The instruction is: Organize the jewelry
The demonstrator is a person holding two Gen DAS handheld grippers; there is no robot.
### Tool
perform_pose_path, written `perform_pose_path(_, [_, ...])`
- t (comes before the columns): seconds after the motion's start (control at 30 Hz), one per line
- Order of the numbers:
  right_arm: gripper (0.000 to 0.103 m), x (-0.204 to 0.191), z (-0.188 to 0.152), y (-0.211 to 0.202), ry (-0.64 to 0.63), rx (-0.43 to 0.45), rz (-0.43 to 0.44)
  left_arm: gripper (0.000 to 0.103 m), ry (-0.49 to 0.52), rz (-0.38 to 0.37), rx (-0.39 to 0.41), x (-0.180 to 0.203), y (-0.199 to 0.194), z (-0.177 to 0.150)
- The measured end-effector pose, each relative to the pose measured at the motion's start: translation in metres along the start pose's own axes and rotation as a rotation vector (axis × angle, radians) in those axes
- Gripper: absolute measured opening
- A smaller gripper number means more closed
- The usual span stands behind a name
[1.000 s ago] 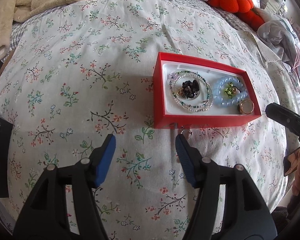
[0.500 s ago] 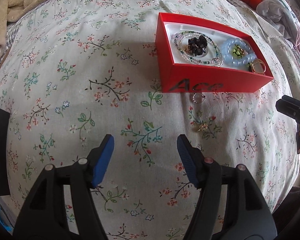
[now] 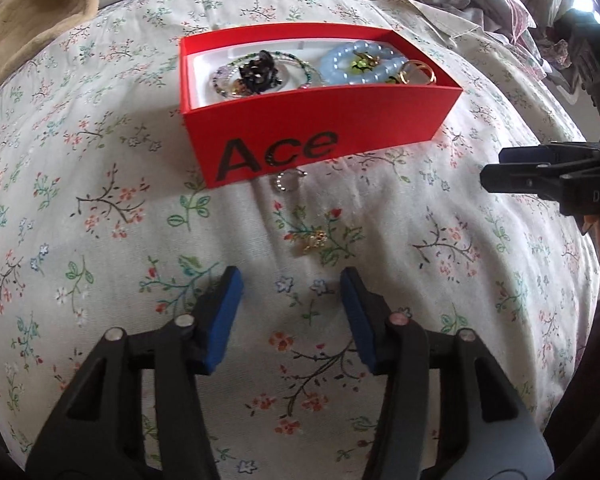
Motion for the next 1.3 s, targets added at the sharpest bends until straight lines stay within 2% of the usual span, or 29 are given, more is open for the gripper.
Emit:
perform_pose_path(0.3, [0.071, -0.001, -0.003, 0.004, -0.007, -0.013, 0.006, 0.018, 0.011, -0.021, -0.011, 0.013, 0.009, 0.005])
perform_pose_path(0.53, [0.071, -0.001, -0.003, 0.004, -0.005, -0.014, 0.007, 0.007, 0.017, -0.013, -0.024, 0.016, 0.013, 0.009])
perform_pose_path(0.73, [0.071, -0.004, -0.001, 0.003, -0.001, -0.007, 0.003, 0.007, 0.016, 0.003, -0.030, 0.015, 0.008, 0.010])
perform_pose_path(0.9, [0.071, -0.013, 0.005, 0.003, 0.002, 0.012, -0.001, 0.007, -0.021, 0.046, -0.028, 0.005, -0.001, 0.011])
perform_pose_path(1.3, [0.071, -0.077, 0.031, 0.016, -0.029, 0.149, -0.035, 0.007, -0.073, 0.130, 0.036, -0.026, -0.035, 0.019])
Point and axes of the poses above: each gripper's, at about its wrist camera, not at the fingertips, and y roughly the way its jaws point, x to its right, z to its top, the point moved 4 cm from there along y, roughly the way its jaws point, and after that the axes turned 15 degrees about -y, right-handed, at the moved point
